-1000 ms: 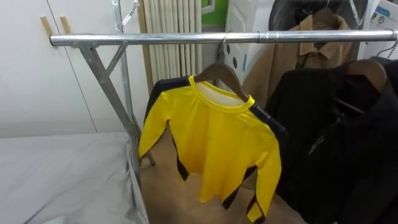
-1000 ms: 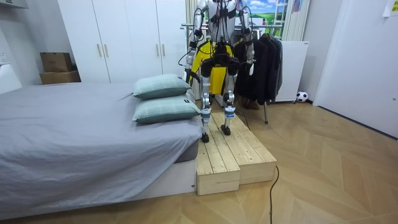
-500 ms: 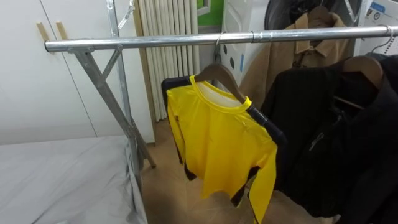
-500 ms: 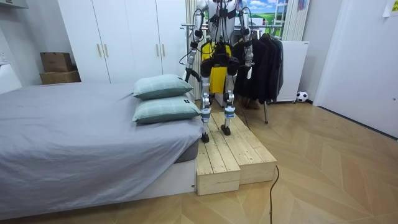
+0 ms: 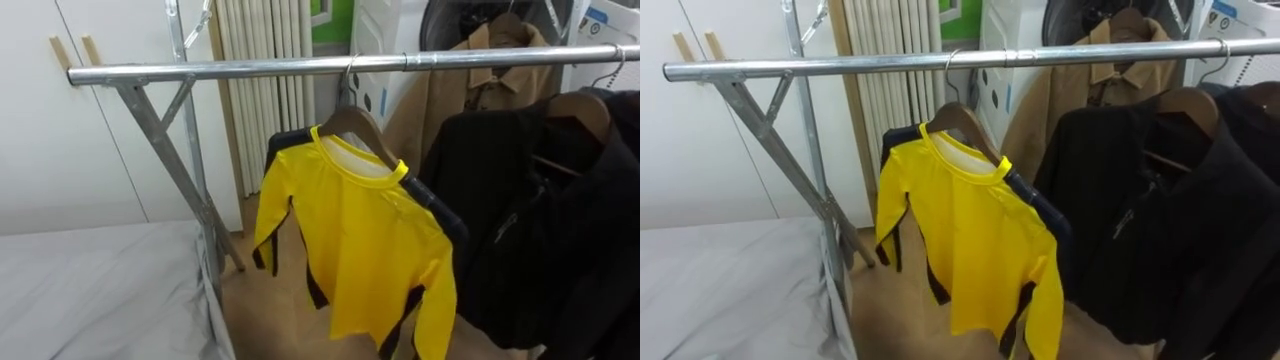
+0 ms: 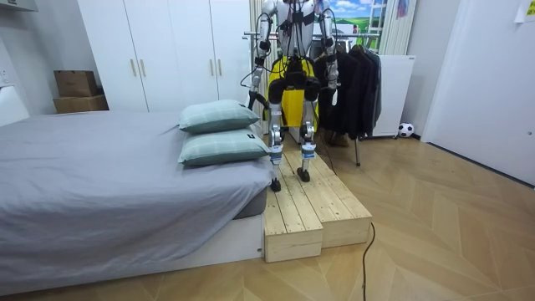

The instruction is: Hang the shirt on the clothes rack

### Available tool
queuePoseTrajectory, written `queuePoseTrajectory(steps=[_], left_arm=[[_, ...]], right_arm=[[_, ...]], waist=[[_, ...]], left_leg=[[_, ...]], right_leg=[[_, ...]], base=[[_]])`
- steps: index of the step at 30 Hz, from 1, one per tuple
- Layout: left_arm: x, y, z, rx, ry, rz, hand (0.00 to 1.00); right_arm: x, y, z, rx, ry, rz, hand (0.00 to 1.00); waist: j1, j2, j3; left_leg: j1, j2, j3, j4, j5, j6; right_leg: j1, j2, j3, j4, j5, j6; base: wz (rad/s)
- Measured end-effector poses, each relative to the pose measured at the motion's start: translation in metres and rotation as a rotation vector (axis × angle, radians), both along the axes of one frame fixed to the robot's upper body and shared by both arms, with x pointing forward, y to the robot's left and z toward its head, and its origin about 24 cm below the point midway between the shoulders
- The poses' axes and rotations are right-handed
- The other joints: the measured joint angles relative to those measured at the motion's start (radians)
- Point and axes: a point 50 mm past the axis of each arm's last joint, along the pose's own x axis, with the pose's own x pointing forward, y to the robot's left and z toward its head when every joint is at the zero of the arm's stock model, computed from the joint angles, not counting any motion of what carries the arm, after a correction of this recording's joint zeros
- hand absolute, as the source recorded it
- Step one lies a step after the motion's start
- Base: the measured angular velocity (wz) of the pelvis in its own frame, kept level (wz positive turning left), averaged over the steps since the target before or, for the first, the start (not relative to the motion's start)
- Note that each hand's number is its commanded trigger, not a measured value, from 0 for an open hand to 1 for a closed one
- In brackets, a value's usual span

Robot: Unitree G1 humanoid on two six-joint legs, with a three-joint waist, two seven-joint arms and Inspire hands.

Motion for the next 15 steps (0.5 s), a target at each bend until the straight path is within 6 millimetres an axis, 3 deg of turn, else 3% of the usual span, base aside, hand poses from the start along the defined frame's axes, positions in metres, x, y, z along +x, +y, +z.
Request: queuePoseTrajectory(steps=[5,15], left_arm=[[0.002,0.001,0.0,0.008,0.003,-0.036,0.0],[-0.001,0.001,0.0,0.008,0.02,-0.045,0.0]], right_arm=[[0.004,0.001,0.0,-0.027,0.011,0.053,0.0],[0.01,0.001,0.0,-0.052,0.014,0.108,0.0]], waist=[[0.0,-0.009,0.0032],[0.001,-0.006,0.0019]], left_leg=[[0.0,0.0,0.007,0.0,0.0,0.0],[0.0,0.0,0.01,-0.001,0.0,0.0]], right_leg=[[0.003,0.001,0.006,0.001,0.001,0.0],[0.002,0.002,0.012,0.0,0.003,0.001]], base=[[-0.02],[-0.01]])
